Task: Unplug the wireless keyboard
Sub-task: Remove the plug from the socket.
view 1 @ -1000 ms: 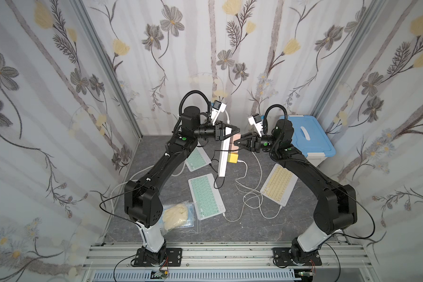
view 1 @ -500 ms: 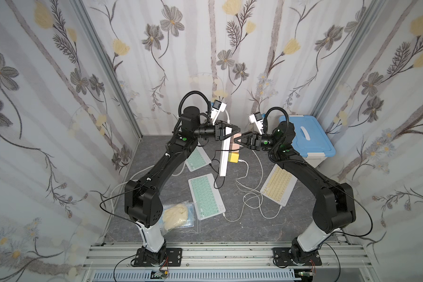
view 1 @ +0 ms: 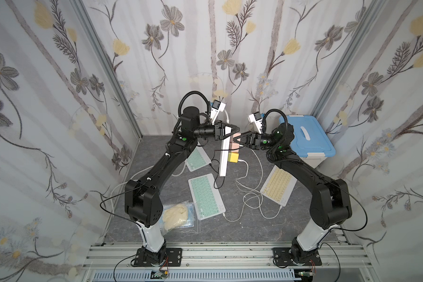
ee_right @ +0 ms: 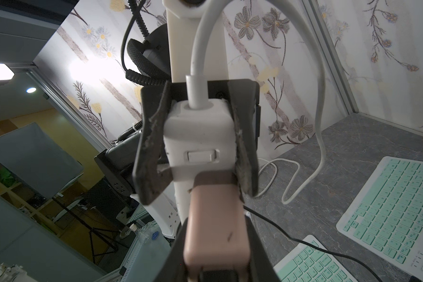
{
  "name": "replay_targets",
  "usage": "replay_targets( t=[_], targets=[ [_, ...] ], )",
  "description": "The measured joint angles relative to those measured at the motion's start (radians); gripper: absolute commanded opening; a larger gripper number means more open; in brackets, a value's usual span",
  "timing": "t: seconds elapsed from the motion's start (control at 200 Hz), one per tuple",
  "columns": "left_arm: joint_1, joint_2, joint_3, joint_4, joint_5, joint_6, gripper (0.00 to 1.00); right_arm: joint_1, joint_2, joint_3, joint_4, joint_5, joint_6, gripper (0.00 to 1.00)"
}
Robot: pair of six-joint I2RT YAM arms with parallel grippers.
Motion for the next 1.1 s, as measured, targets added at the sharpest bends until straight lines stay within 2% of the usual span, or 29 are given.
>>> replay_targets(
  t=[0.515, 1.099],
  targets=[
    [0.000, -0.021, -0.040, 0.000, -0.031, 0.022, 0.00, -0.014, -0.002, -0.063, 0.108, 0.005, 0.032, 0.00],
    [0.034, -0.034, -0.078, 0.089, -0.043, -0.029, 0.00, -0.078, -0.023, -0.125, 0.141, 0.035, 0.025, 0.00]
  ],
)
